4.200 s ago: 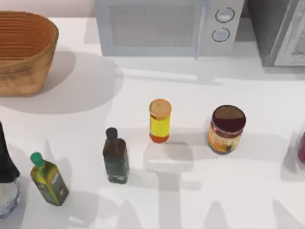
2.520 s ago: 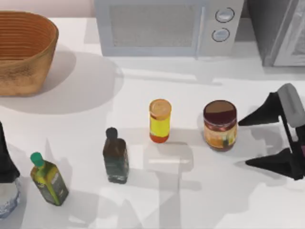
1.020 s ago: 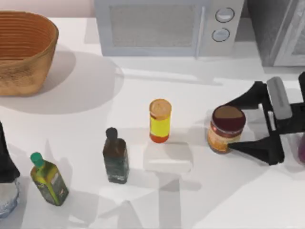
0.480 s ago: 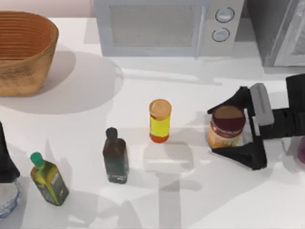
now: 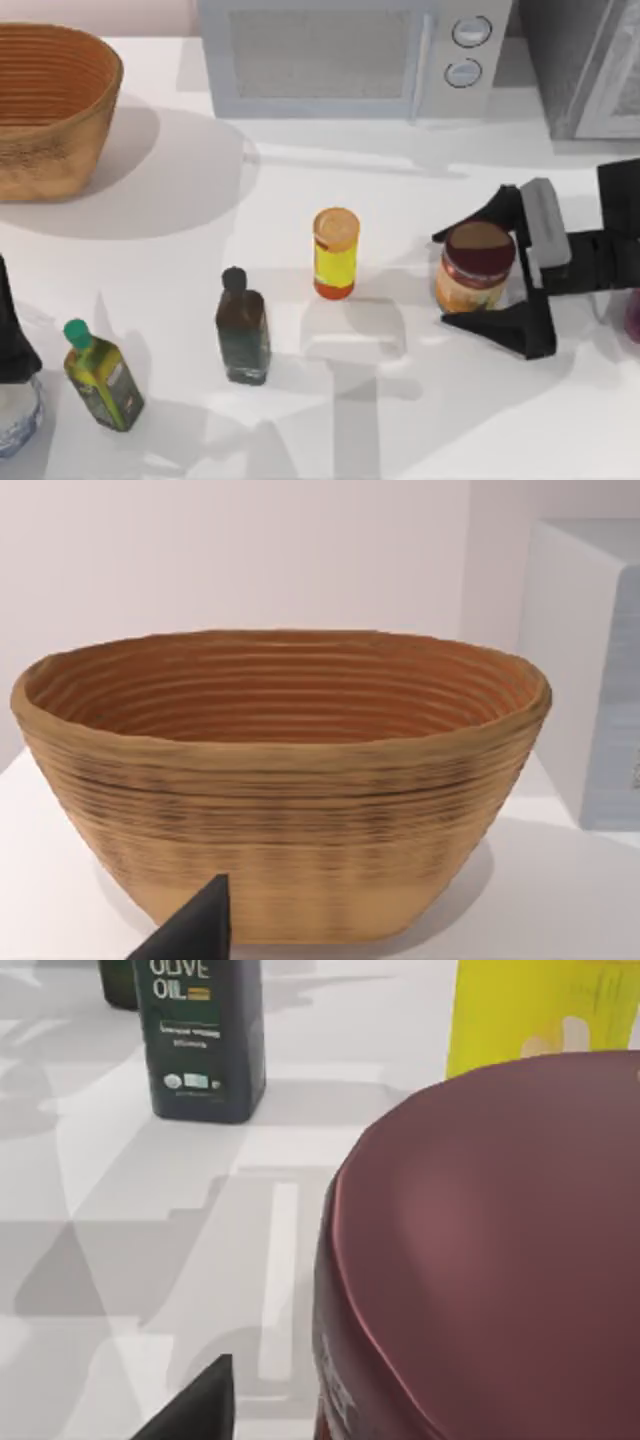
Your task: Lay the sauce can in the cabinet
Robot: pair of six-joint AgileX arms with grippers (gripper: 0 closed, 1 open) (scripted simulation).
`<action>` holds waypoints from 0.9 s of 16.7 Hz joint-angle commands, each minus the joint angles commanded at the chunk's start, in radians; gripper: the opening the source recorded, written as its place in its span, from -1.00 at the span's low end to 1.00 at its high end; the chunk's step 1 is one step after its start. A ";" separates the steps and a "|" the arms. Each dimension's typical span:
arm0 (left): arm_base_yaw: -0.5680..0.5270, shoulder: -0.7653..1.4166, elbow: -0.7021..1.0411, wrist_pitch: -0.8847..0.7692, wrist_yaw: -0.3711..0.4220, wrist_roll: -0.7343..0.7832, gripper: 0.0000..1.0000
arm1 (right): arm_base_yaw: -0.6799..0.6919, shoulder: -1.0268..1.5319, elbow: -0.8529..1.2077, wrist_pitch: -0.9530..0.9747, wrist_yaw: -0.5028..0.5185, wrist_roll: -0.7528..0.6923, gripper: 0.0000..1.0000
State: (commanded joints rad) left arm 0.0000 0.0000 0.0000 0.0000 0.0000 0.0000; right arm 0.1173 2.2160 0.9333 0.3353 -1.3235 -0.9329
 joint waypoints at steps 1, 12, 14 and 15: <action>0.000 0.000 0.000 0.000 0.000 0.000 1.00 | 0.000 0.000 0.000 0.000 0.000 0.000 0.70; 0.000 0.000 0.000 0.000 0.000 0.000 1.00 | 0.000 0.000 0.000 0.000 0.000 0.000 -0.96; 0.000 0.000 0.000 0.000 0.000 0.000 1.00 | 0.000 0.000 0.000 0.000 0.000 0.000 -1.00; 0.000 0.000 0.000 0.000 0.000 0.000 1.00 | 0.000 0.000 0.000 0.000 0.000 0.000 -1.00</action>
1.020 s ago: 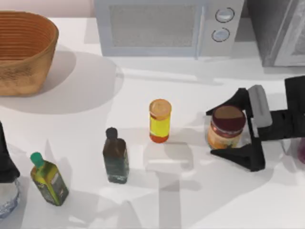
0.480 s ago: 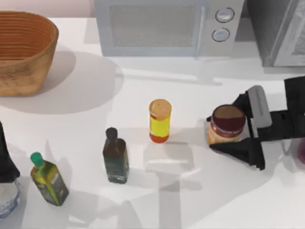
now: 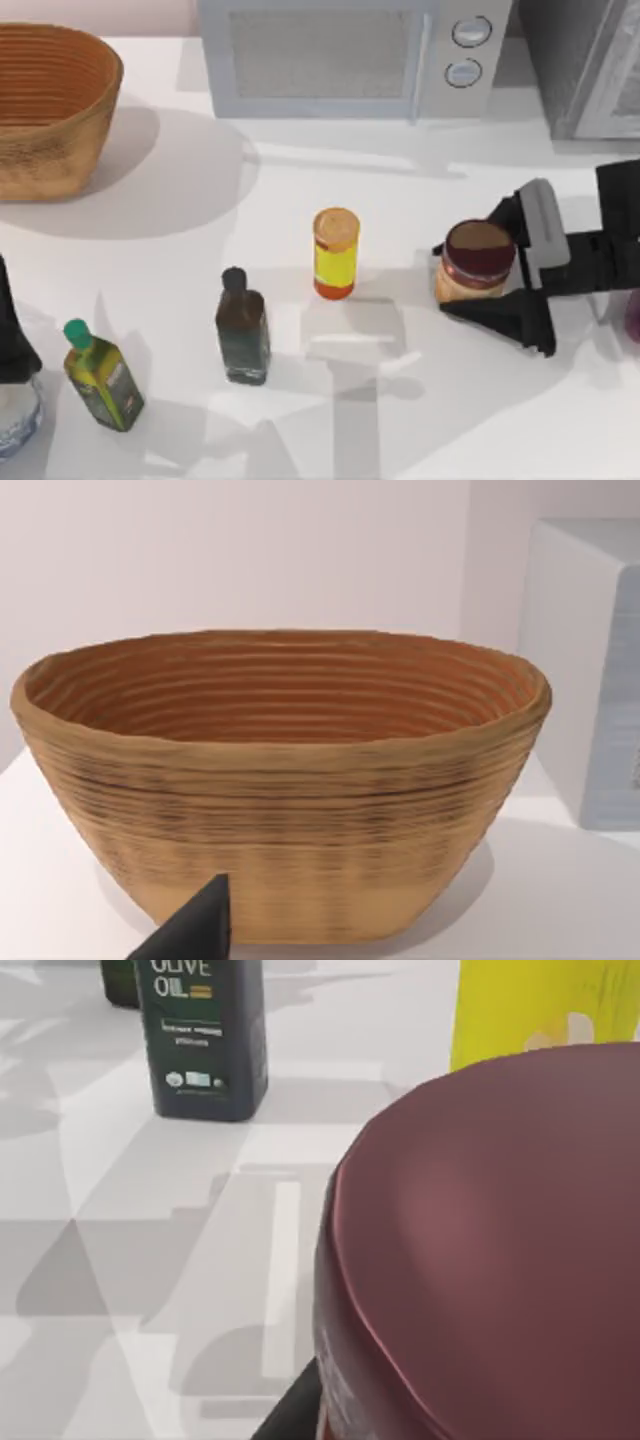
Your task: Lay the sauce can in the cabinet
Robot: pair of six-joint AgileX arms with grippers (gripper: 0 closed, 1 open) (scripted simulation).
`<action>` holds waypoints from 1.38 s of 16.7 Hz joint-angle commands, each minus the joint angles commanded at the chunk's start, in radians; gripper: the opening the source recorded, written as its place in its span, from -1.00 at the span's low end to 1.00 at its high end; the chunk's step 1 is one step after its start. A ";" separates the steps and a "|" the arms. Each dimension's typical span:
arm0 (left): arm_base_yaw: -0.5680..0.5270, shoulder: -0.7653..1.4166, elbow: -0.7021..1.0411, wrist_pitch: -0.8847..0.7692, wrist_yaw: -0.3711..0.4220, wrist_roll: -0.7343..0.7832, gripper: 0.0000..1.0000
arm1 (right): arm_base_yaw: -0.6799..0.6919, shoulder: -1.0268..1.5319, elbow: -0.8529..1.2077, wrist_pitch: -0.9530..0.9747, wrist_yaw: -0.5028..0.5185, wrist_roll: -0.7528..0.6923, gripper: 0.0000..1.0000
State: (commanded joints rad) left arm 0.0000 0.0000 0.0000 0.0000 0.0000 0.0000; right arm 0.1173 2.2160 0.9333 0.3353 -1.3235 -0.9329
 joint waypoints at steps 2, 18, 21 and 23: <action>0.000 0.000 0.000 0.000 0.000 0.000 1.00 | 0.000 0.000 0.000 0.000 0.000 0.000 -1.00; 0.000 0.000 0.000 0.000 0.000 0.000 1.00 | 0.000 -0.325 0.139 -0.456 0.001 -0.025 -1.00; 0.000 0.000 0.000 0.000 0.000 0.000 1.00 | -0.003 -0.395 0.162 -0.568 -0.005 -0.018 -1.00; 0.000 0.000 0.000 0.000 0.000 0.000 1.00 | -0.004 -0.412 0.167 -0.593 -0.006 -0.015 -1.00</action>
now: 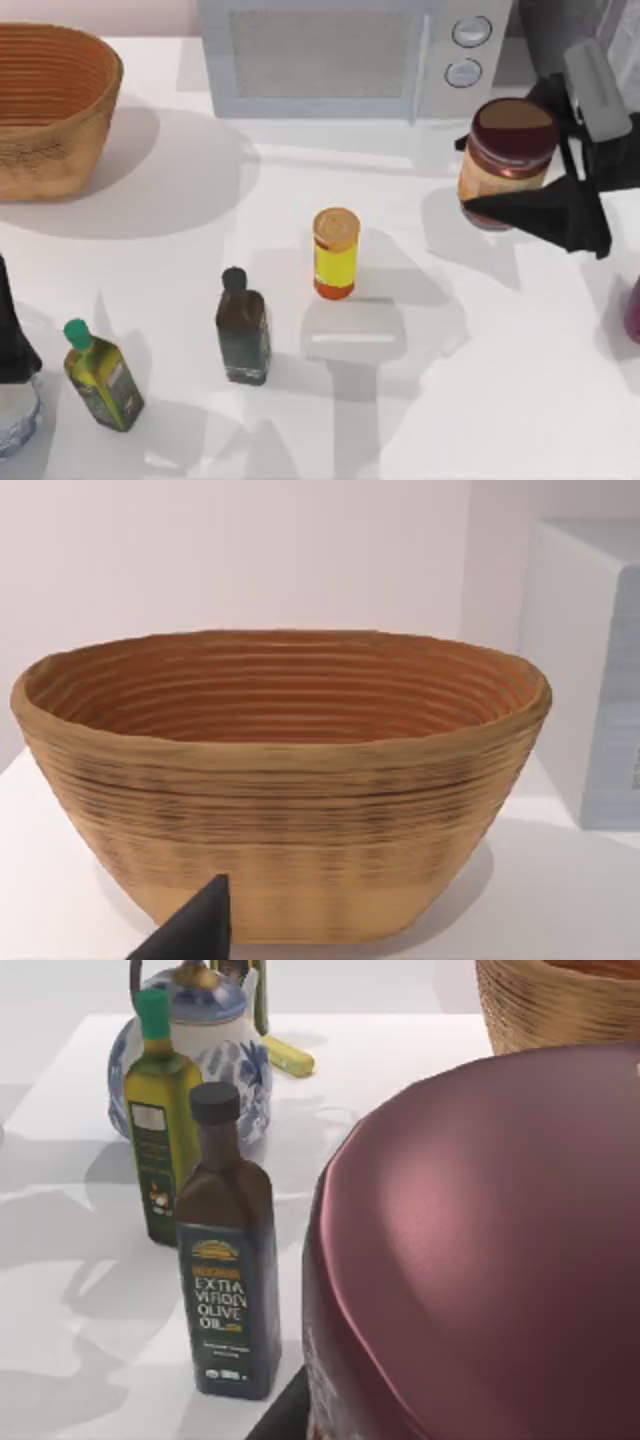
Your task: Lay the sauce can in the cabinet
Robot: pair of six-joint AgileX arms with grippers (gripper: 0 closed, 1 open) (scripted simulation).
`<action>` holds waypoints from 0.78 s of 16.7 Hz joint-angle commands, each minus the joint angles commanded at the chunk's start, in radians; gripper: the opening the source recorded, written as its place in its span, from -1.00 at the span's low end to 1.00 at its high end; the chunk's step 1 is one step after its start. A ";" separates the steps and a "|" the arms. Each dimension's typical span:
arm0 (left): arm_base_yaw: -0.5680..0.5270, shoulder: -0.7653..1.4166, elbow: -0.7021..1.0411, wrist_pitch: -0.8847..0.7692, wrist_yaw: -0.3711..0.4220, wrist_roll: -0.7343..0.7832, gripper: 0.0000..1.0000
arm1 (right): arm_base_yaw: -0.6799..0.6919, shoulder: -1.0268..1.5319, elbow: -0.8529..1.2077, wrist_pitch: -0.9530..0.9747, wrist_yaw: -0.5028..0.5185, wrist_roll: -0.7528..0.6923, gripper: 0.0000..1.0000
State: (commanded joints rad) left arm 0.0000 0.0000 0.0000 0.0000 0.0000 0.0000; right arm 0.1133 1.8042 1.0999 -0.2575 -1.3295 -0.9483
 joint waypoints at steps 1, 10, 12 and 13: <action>0.000 0.000 0.000 0.000 0.000 0.000 1.00 | 0.000 0.000 0.000 0.000 0.000 0.000 -1.00; 0.000 0.000 0.000 0.000 0.000 0.000 1.00 | -0.017 -0.155 -0.105 0.026 0.124 0.097 -1.00; 0.000 0.000 0.000 0.000 0.000 0.000 1.00 | -0.030 -0.289 -0.185 0.043 0.221 0.165 -1.00; 0.000 0.000 0.000 0.000 0.000 0.000 1.00 | -0.037 -0.371 -0.233 0.054 0.280 0.204 -1.00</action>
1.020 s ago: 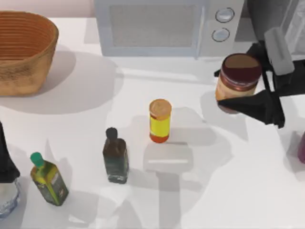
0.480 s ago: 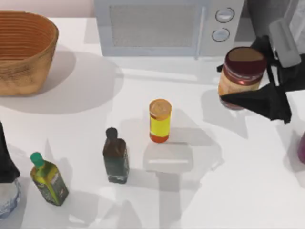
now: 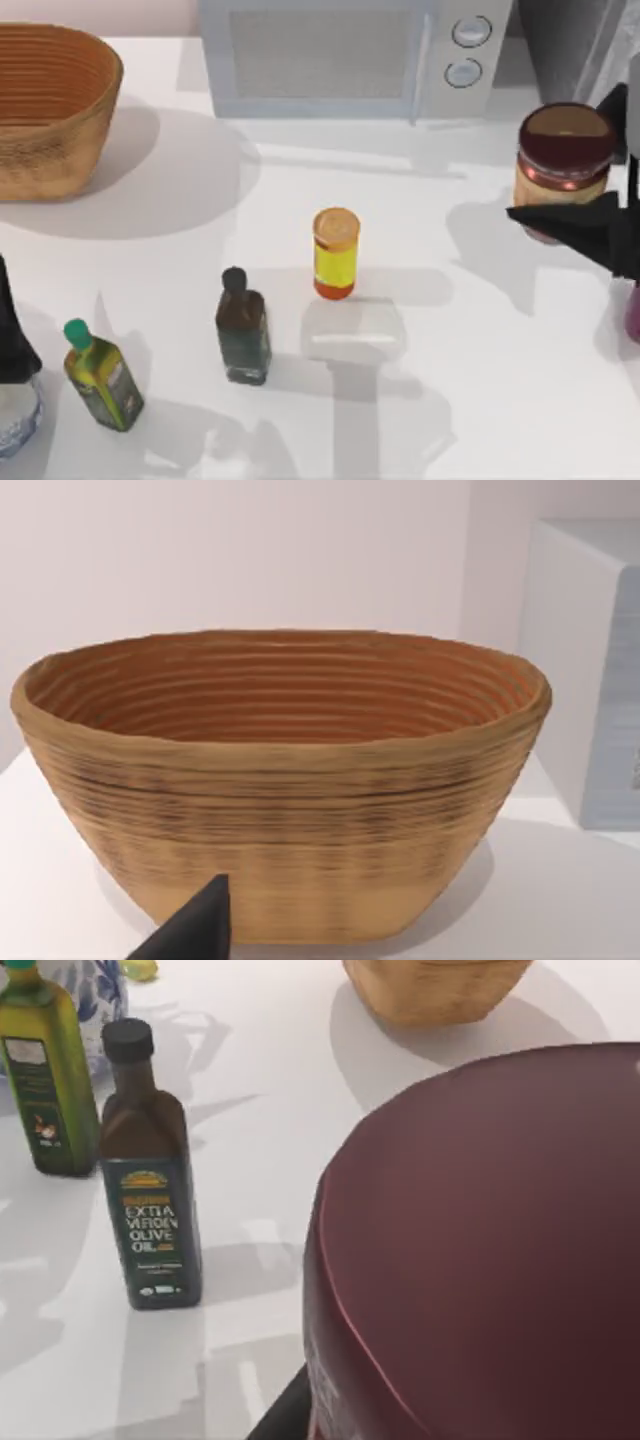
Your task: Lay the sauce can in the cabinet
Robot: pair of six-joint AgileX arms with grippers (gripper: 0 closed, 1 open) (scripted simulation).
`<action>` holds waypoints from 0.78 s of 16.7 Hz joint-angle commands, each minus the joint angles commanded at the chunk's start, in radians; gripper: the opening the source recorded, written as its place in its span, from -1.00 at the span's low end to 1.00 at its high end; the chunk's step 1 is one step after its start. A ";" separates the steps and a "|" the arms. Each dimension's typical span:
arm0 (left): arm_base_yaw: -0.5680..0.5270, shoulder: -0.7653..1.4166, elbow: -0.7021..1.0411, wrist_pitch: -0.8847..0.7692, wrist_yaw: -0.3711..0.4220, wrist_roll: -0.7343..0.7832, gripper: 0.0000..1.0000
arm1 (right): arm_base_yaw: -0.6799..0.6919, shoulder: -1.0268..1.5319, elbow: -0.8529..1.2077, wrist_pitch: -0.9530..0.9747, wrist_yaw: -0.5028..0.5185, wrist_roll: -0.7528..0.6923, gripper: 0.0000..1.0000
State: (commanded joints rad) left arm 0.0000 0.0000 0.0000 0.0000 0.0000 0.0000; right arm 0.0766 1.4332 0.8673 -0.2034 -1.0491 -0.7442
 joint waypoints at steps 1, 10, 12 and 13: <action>0.000 0.000 0.000 0.000 0.000 0.000 1.00 | -0.007 -0.092 -0.051 0.012 0.065 0.042 -1.00; 0.000 0.000 0.000 0.000 0.000 0.000 1.00 | -0.066 -1.084 -0.594 0.140 0.750 0.495 -1.00; 0.000 0.000 0.000 0.000 0.000 0.000 1.00 | -0.073 -1.233 -0.702 0.165 0.875 0.589 -1.00; 0.000 0.000 0.000 0.000 0.000 0.000 1.00 | -0.075 -1.293 -0.749 0.176 0.927 0.631 -1.00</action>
State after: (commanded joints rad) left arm 0.0000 0.0000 0.0000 0.0000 0.0000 0.0000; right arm 0.0016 0.1405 0.1183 -0.0274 -0.1220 -0.1129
